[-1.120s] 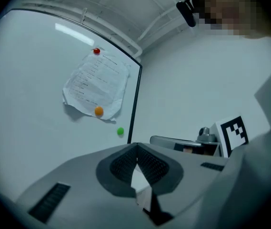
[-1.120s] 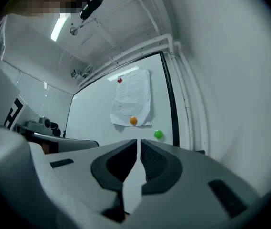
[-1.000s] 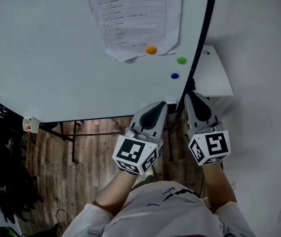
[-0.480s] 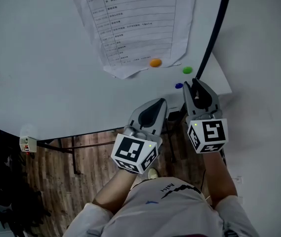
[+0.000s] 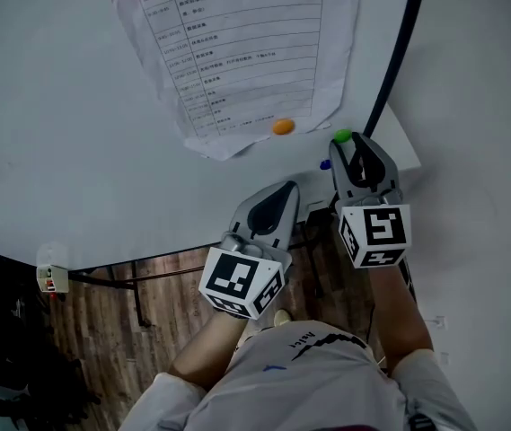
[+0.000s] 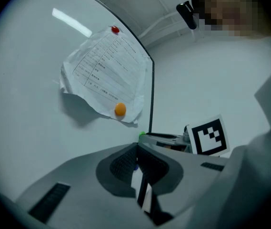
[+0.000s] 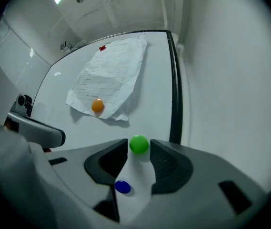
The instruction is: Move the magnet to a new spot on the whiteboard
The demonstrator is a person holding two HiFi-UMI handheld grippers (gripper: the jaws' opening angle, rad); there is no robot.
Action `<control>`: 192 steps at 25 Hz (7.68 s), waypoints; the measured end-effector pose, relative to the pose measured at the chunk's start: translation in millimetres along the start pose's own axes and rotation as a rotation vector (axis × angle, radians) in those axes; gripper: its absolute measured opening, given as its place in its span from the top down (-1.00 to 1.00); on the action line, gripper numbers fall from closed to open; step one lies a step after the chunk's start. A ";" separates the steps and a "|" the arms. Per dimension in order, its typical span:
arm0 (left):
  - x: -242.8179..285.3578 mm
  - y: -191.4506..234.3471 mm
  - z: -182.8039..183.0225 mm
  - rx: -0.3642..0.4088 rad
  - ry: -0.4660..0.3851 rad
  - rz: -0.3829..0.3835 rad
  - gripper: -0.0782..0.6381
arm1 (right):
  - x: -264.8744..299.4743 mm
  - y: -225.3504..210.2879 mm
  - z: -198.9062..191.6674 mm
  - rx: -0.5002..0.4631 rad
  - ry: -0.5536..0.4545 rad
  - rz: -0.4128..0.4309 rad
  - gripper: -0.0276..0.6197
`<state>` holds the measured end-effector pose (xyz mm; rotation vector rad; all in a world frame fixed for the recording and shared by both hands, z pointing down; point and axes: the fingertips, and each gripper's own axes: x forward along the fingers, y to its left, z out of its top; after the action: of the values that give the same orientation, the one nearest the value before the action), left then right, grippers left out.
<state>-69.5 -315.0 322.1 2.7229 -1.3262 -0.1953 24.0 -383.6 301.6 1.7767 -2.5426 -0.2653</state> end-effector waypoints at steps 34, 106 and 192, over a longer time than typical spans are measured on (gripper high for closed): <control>6.2 -7.1 -2.7 -0.030 -0.010 0.020 0.75 | -21.7 0.1 12.6 0.067 -0.016 0.052 0.52; -108.0 -77.9 26.0 0.054 -0.097 0.321 0.75 | -137.4 102.2 60.2 0.133 -0.128 0.473 0.52; -116.1 42.0 25.3 -0.011 -0.091 0.304 0.75 | -17.2 166.0 47.7 -0.031 -0.023 0.309 0.58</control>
<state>-177.1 -250.1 311.6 2.4872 -1.7340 -0.2998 -130.1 -306.1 281.7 1.3503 -2.7602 -0.3118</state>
